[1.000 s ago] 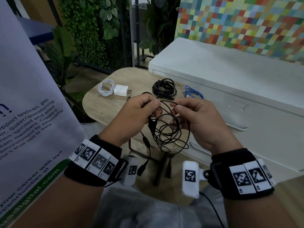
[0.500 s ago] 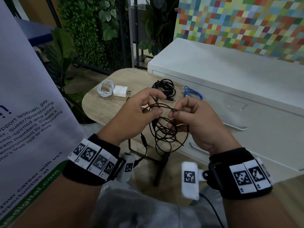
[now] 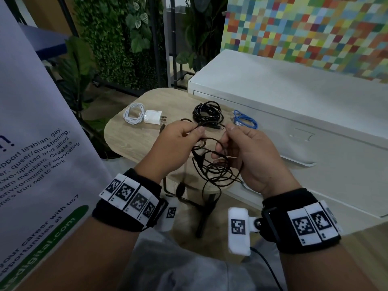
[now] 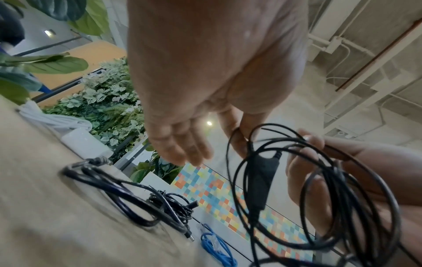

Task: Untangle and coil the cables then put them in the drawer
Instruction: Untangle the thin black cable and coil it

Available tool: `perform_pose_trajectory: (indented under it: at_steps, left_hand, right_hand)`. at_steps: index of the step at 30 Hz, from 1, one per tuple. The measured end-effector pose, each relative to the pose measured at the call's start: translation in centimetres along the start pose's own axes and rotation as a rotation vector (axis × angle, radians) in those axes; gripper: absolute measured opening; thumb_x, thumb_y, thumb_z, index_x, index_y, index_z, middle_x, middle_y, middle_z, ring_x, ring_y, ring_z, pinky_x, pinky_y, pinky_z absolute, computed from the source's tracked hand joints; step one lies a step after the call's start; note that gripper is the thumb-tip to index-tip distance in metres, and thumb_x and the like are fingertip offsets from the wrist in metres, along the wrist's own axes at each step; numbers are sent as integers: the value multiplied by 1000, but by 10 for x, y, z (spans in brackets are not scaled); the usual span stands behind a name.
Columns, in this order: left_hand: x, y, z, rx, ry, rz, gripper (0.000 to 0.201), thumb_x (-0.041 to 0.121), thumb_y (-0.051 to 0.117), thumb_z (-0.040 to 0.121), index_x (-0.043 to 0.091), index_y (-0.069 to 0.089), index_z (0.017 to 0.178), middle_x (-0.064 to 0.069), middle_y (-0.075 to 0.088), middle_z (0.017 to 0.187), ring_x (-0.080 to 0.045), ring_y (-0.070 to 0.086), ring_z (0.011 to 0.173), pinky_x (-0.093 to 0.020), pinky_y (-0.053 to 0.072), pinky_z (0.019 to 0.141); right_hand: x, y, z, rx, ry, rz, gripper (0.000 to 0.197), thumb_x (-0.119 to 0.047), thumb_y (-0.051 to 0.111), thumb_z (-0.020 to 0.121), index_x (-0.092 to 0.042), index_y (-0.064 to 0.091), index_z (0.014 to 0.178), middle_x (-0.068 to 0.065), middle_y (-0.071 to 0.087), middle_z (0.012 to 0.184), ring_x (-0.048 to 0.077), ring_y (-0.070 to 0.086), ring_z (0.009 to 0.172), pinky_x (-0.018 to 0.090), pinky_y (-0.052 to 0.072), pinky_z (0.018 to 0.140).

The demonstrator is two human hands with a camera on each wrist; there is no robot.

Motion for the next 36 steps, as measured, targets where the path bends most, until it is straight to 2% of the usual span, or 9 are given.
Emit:
perform_pose_trajectory:
  at_steps: [3,7,13,17,19,21,24,30,36]
  left_hand:
    - [-5,-3,0,110,-11,-1,6,34,73,92,35,78,93,0,68,98,-9,64,87,-30,53,80]
    - [-3,-4,-5,293,-22,-10,31,28,82,86,24,53,77,12,48,64,-6,43,57,-25,41,58]
    - [19,10,-20,-8,-116,4,60,52,55,103,8,70,64,6,63,56,-7,59,56,-27,47,62]
    - [23,15,-25,-171,-55,-93,22,32,66,101,18,82,97,-1,80,88,-10,78,87,-42,62,89]
    - [24,13,-26,-98,21,-108,18,16,63,103,22,80,104,10,80,93,-5,76,89,-30,62,85]
    - [25,7,-26,32,80,-52,23,19,59,106,33,76,109,18,79,96,0,73,93,-25,58,86]
    - [22,-7,-24,171,6,-215,24,24,51,109,27,73,117,2,80,92,-11,73,88,-29,54,81]
    - [14,-39,-17,374,-90,-612,30,16,40,112,23,59,135,-2,72,69,-15,65,55,-27,54,56]
    - [12,-48,-16,458,-57,-524,49,11,39,110,39,43,150,0,42,55,-10,33,46,-23,31,42]
  right_hand:
    - [1,2,0,-6,5,51,33,-27,55,105,-10,60,77,12,66,69,29,68,65,43,60,73]
    - [1,5,-1,5,-1,45,27,-26,50,108,-10,58,87,11,70,69,27,72,65,52,57,86]
    - [3,10,-4,-37,-17,3,27,-22,43,110,-12,56,89,21,74,82,41,72,78,45,54,77]
    - [3,8,-6,-22,-25,28,27,-23,41,111,-13,54,90,15,74,83,34,73,69,40,54,70]
    - [1,7,-9,-6,-26,54,27,-24,39,112,-15,52,90,13,77,93,34,75,72,39,56,63]
    - [0,8,-10,18,-44,78,26,-25,38,112,-16,50,91,12,78,109,35,75,75,35,57,55]
    - [2,3,-8,110,-78,151,19,-24,39,112,-13,50,100,10,76,117,27,72,63,29,50,44]
    - [13,-22,4,387,-105,349,24,-17,43,105,-18,54,84,10,73,84,17,47,52,26,40,46]
    - [24,-37,8,506,-74,147,13,-19,53,103,-18,61,93,0,63,71,14,41,52,26,33,45]
Point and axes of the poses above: each hand's wrist, its own z-axis towards the middle knuckle, its own y-axis out of the palm, x = y × z, the point moved 2 cm from there along z, towards the middle knuckle
